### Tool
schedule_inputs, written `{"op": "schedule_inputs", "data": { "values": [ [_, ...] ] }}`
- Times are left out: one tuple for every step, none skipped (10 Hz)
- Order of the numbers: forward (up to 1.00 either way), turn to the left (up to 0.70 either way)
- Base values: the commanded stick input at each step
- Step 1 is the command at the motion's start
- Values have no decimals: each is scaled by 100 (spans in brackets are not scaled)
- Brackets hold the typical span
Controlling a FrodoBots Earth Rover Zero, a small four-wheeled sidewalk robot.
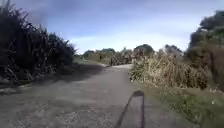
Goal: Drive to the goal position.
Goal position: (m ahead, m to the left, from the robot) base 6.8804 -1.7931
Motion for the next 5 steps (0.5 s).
{"op": "schedule_inputs", "data": {
  "values": [
    [100, 0],
    [100, 0],
    [100, 0],
    [100, 0],
    [100, 0]
  ]
}}
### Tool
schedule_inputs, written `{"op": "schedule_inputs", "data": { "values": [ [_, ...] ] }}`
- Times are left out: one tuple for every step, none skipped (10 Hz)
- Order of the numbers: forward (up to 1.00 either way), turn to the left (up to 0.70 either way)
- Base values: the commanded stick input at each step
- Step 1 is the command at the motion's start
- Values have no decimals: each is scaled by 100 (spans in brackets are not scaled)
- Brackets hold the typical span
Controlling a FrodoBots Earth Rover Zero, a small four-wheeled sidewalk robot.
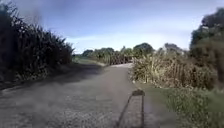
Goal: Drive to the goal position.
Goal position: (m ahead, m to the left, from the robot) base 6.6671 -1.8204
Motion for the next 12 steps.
{"op": "schedule_inputs", "data": {
  "values": [
    [100, 0],
    [100, 0],
    [100, 0],
    [100, 0],
    [100, 0],
    [100, 0],
    [100, 0],
    [100, 0],
    [100, 0],
    [100, 0],
    [100, 0],
    [100, 0]
  ]
}}
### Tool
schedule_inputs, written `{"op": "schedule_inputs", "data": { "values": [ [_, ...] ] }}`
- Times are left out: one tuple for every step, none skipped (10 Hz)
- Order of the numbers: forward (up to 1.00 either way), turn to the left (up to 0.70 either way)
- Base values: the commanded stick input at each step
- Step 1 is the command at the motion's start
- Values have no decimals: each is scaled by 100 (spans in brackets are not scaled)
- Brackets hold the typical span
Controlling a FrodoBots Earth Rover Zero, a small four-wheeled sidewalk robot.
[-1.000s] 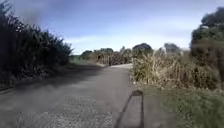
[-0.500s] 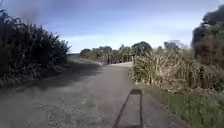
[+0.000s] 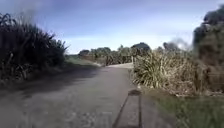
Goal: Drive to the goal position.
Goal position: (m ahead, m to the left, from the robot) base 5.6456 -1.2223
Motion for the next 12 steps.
{"op": "schedule_inputs", "data": {
  "values": [
    [100, 16],
    [100, 27],
    [100, 27],
    [100, 10],
    [100, 0],
    [100, 0],
    [100, 0],
    [100, 0],
    [100, 0],
    [100, 0],
    [100, 0],
    [100, 0]
  ]
}}
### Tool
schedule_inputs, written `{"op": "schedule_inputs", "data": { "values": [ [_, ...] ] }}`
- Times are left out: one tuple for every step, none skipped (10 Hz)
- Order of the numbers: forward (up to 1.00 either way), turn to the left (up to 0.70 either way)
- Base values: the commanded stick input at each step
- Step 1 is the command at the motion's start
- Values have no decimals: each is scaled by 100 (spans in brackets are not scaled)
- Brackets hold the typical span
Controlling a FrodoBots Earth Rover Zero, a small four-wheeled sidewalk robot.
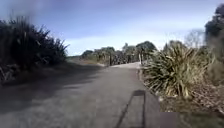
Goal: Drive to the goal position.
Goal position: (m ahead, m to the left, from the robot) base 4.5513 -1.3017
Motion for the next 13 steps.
{"op": "schedule_inputs", "data": {
  "values": [
    [100, 0],
    [100, 0],
    [100, 0],
    [100, 0],
    [100, 0],
    [100, 0],
    [100, 0],
    [100, 0],
    [100, 0],
    [100, 0],
    [100, 0],
    [100, 0],
    [100, 0]
  ]
}}
